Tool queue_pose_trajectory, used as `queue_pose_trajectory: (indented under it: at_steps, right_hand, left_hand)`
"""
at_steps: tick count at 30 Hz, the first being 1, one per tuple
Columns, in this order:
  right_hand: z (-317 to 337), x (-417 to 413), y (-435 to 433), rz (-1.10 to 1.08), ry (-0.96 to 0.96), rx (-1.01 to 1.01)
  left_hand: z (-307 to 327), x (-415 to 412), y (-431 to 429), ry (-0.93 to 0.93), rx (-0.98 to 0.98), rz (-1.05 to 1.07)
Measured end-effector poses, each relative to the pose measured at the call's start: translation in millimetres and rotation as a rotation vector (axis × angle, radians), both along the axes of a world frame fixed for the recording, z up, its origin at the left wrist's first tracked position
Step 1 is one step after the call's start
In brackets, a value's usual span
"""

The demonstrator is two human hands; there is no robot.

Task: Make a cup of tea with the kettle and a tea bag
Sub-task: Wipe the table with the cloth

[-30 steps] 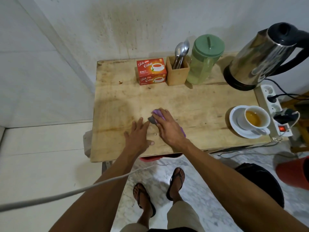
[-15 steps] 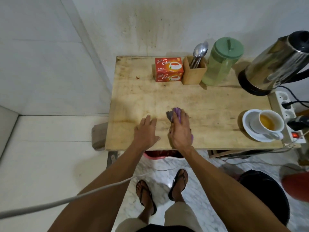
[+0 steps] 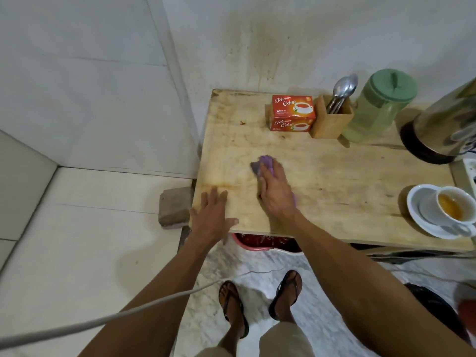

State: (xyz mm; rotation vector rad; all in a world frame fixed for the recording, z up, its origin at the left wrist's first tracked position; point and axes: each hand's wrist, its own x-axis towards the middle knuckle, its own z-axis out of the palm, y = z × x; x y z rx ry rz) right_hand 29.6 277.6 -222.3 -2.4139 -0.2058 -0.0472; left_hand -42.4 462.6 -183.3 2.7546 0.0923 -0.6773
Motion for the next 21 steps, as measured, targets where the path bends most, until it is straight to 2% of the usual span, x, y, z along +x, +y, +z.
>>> queue_pose_trajectory:
  at_steps: [4, 5, 8, 9, 12, 15, 16, 18, 20, 21]
  right_hand:
    - [-2, -8, 27, 0.266, -0.094, -0.072]
    - [-2, -2, 25, 0.267, -0.115, -0.103]
    - [3, 12, 28, 0.000, -0.030, -0.023]
    - [2, 12, 32, -0.024, -0.021, -0.041]
    - [7, -2, 58, 0.077, 0.034, -0.100]
    - [19, -26, 81, 0.185, 0.126, 0.035]
    - [24, -31, 88, 0.167, 0.148, 0.094]
    - [26, -41, 95, -0.009, 0.228, 0.184]
    - [27, -47, 95, -0.226, 0.287, 0.173]
    - [27, -49, 94, -0.267, 0.299, 0.146]
  left_hand:
    - [-1, -2, 0, 0.021, -0.006, 0.018]
    - [0, -3, 0, 0.023, -0.015, 0.019]
    - [0, -3, 3, 0.020, -0.038, 0.014]
    - [1, -3, 3, 0.017, -0.045, 0.015]
    - [0, -2, 7, -0.001, -0.094, 0.064]
    - [1, -5, 9, -0.132, -0.179, 0.230]
    - [6, -6, 9, -0.192, -0.188, 0.293]
    - [12, -8, 10, -0.279, -0.141, 0.356]
    - [17, -5, 13, -0.285, -0.162, 0.375]
    - [19, -2, 14, -0.273, -0.222, 0.395]
